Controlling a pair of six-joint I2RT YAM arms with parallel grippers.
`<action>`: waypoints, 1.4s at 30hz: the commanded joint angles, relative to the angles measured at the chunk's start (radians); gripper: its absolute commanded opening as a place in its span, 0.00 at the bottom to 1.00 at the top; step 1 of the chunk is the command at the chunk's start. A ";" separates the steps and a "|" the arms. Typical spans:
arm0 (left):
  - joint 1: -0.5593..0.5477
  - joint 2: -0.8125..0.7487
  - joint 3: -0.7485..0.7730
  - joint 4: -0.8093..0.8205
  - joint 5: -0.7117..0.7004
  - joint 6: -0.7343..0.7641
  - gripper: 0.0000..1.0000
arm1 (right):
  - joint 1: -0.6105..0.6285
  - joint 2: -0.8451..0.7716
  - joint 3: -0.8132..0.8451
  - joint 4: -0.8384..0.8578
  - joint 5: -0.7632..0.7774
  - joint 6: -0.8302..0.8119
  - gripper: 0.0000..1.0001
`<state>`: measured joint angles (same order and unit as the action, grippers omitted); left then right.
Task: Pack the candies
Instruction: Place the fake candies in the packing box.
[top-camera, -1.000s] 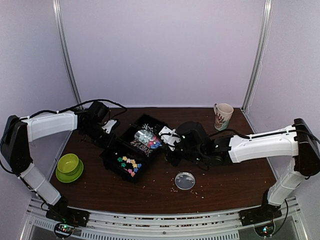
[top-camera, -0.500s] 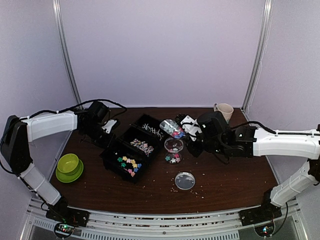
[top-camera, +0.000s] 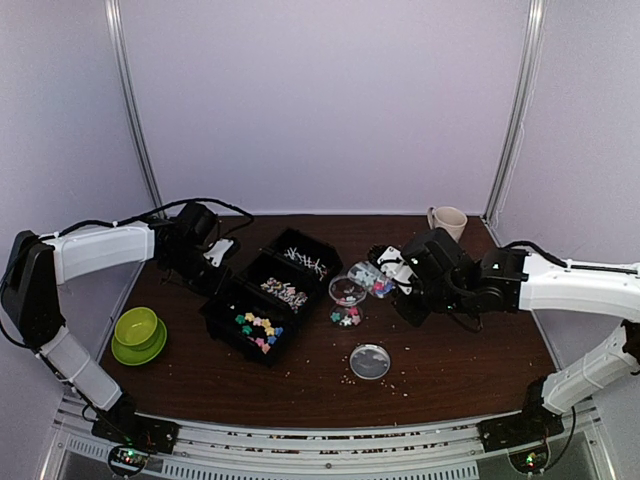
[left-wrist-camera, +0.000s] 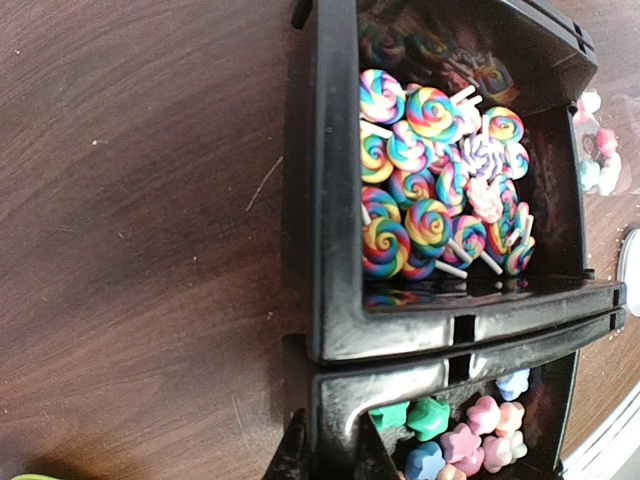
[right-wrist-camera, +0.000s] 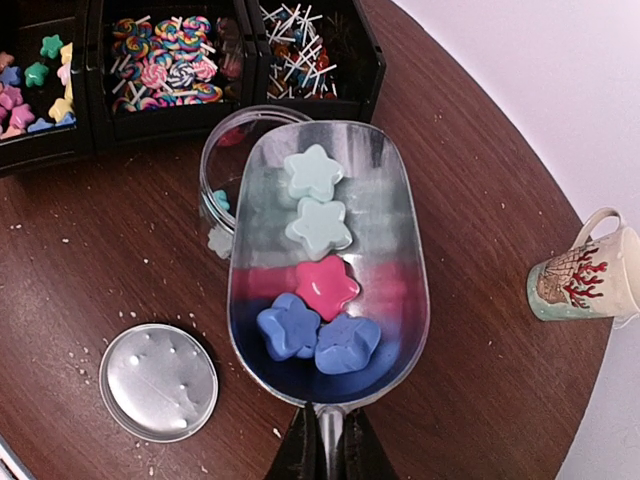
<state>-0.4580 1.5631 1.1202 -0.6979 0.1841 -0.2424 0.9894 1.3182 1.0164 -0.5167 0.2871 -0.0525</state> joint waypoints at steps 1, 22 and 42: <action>0.004 -0.066 0.064 0.139 0.076 -0.011 0.00 | -0.013 -0.007 0.065 -0.101 0.037 0.018 0.00; 0.005 -0.065 0.064 0.138 0.080 -0.011 0.00 | -0.017 0.140 0.263 -0.343 0.011 -0.025 0.00; 0.004 -0.060 0.065 0.138 0.080 -0.011 0.00 | -0.014 0.236 0.422 -0.525 0.022 -0.035 0.00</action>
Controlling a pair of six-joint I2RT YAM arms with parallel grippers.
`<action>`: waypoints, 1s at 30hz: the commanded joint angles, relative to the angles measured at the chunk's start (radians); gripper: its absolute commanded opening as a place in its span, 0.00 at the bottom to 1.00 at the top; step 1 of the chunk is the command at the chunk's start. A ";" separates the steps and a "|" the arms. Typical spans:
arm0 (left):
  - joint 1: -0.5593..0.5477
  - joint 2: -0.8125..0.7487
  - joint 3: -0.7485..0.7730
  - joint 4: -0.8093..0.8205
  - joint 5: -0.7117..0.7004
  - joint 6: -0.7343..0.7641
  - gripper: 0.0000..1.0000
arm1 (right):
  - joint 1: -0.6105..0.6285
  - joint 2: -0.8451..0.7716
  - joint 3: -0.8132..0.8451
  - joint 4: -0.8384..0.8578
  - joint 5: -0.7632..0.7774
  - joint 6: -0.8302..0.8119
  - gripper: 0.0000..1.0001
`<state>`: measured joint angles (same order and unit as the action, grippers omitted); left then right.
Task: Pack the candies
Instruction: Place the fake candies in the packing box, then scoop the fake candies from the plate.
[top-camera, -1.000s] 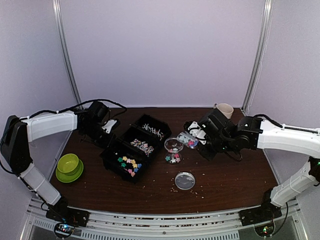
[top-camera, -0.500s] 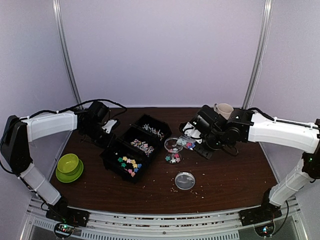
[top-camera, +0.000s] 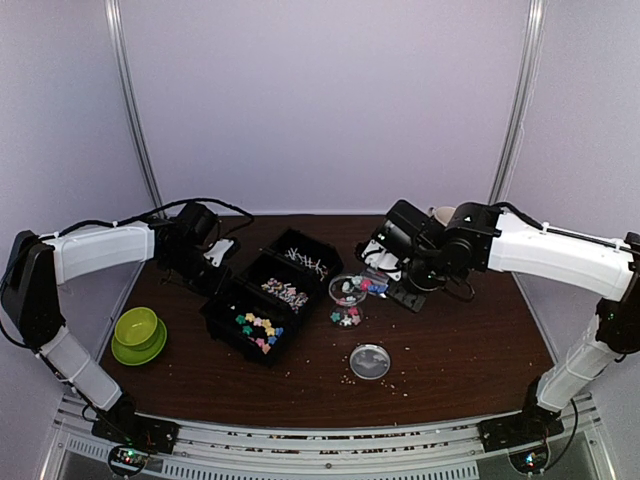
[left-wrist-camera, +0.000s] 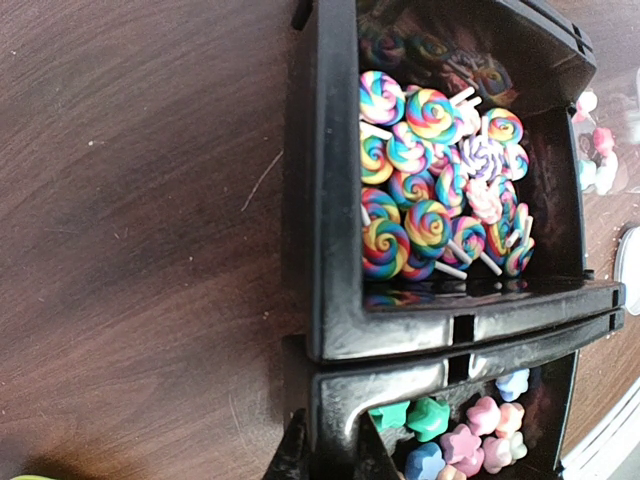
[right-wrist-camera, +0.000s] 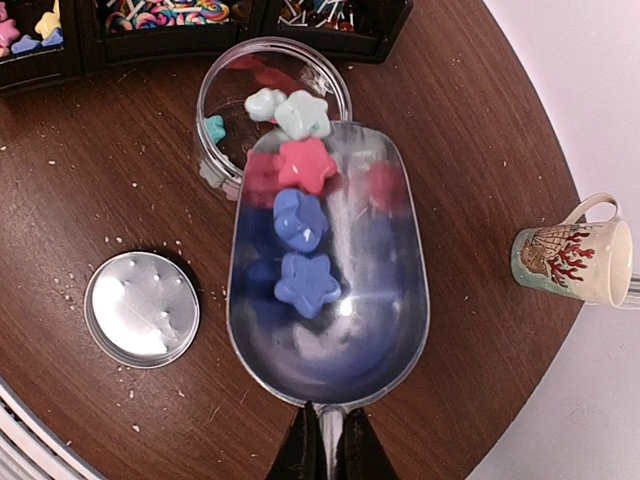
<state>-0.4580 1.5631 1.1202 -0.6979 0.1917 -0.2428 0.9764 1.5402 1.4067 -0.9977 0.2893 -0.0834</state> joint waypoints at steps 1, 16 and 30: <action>0.005 -0.060 0.065 0.138 0.072 -0.010 0.00 | 0.001 0.015 0.037 -0.049 0.019 -0.005 0.00; 0.005 -0.068 0.066 0.135 0.075 -0.009 0.00 | 0.054 0.099 0.183 -0.186 0.104 -0.021 0.00; 0.004 -0.073 0.066 0.135 0.077 -0.005 0.00 | 0.086 0.126 0.247 -0.227 0.132 -0.040 0.00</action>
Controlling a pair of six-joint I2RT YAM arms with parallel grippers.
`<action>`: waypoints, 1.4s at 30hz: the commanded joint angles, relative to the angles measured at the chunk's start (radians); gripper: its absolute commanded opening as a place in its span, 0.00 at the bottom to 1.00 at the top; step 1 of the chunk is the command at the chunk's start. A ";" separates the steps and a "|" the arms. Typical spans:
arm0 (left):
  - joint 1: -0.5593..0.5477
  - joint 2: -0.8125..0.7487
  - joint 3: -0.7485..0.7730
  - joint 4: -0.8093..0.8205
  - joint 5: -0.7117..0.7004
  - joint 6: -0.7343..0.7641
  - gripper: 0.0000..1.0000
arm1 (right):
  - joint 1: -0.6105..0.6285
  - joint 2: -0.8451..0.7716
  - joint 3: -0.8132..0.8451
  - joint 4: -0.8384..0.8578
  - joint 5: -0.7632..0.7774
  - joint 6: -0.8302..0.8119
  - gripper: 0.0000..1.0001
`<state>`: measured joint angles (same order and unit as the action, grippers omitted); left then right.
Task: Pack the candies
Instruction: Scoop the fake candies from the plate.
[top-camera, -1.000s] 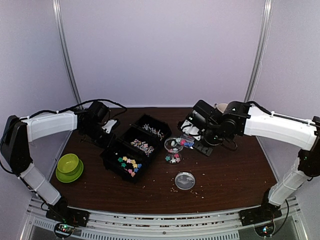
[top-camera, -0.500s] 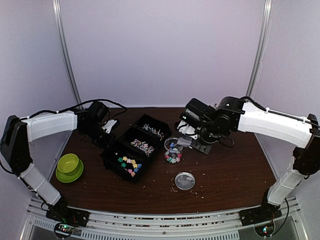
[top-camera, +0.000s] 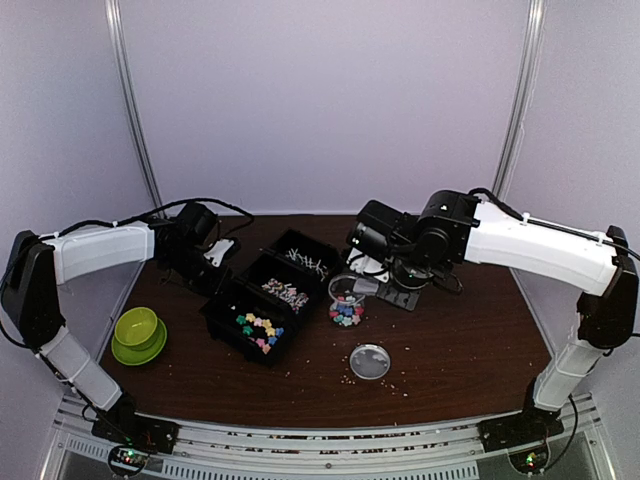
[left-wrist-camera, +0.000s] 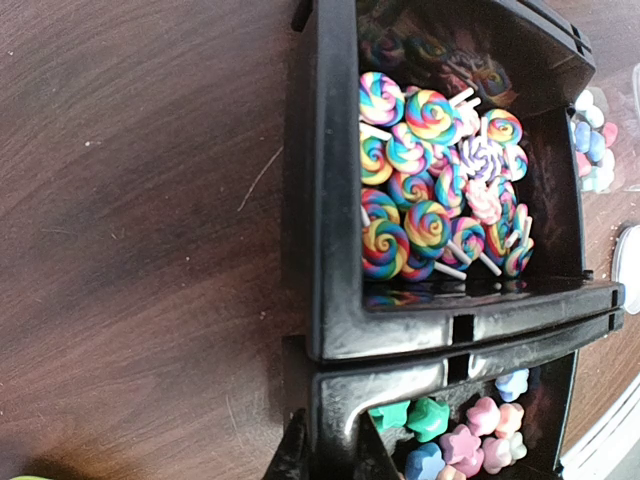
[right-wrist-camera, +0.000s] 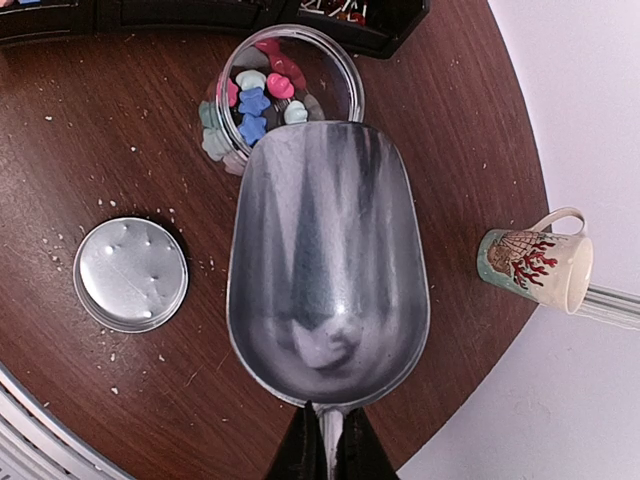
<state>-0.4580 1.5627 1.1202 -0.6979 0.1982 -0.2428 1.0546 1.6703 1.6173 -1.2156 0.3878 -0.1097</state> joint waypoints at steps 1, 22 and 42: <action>0.004 -0.074 0.066 0.135 0.071 -0.003 0.00 | 0.010 -0.006 0.039 -0.001 0.025 -0.016 0.00; 0.005 -0.181 -0.050 0.068 0.065 -0.011 0.00 | 0.121 0.117 0.269 0.010 -0.097 -0.091 0.00; -0.079 -0.178 -0.084 0.025 -0.182 0.092 0.00 | 0.138 0.457 0.531 -0.076 0.072 -0.121 0.00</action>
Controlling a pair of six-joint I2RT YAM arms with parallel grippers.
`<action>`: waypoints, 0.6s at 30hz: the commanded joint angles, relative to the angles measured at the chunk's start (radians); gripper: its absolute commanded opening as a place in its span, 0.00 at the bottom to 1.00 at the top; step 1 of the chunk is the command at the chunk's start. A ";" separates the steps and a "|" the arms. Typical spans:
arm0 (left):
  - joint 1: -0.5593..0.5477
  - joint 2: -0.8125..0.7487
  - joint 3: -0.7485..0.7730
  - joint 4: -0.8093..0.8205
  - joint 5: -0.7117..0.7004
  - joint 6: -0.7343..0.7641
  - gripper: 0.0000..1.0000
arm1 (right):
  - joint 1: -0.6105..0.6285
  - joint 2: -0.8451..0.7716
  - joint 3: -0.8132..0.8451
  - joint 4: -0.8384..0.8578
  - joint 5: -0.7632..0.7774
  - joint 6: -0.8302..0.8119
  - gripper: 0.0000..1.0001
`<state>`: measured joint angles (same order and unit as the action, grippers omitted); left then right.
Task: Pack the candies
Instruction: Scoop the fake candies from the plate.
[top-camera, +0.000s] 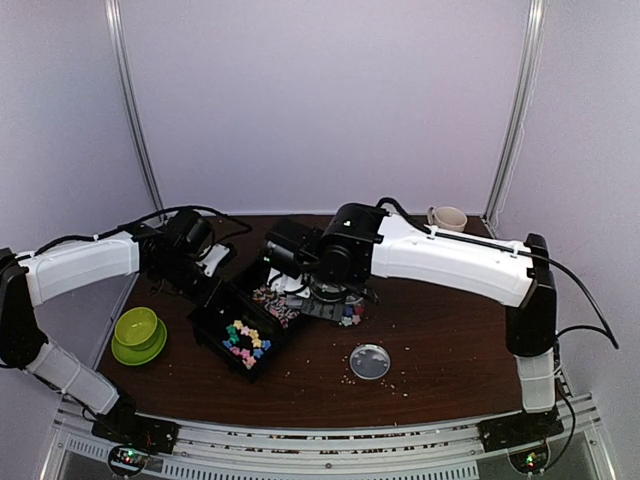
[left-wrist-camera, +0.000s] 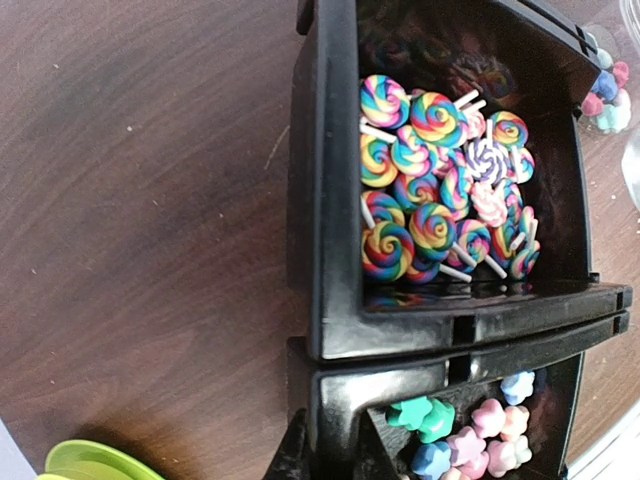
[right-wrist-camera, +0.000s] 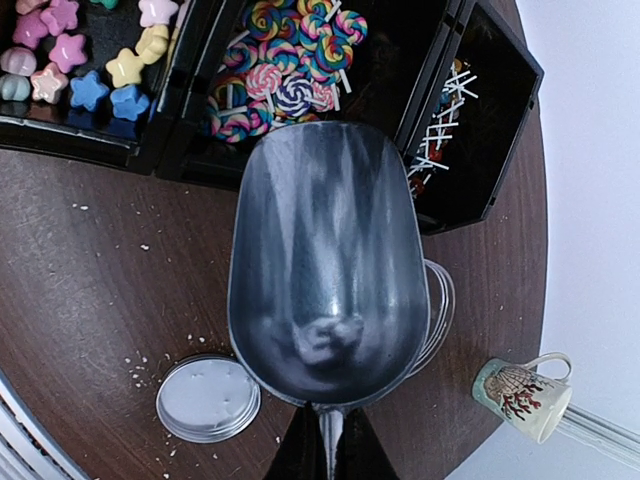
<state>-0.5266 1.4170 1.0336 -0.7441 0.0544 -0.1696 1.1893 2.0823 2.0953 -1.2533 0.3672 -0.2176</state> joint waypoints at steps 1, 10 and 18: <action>-0.011 -0.034 0.002 0.071 -0.045 0.019 0.00 | 0.003 0.055 0.057 -0.042 0.108 -0.015 0.00; -0.024 -0.051 -0.002 0.069 -0.135 0.016 0.00 | 0.004 0.103 0.053 -0.055 0.209 -0.033 0.00; -0.030 -0.044 -0.014 0.087 -0.081 -0.013 0.00 | 0.021 0.108 0.054 -0.024 0.202 -0.038 0.00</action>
<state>-0.5537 1.4059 1.0275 -0.7315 -0.0463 -0.1516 1.1988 2.2002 2.1277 -1.2900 0.5480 -0.2626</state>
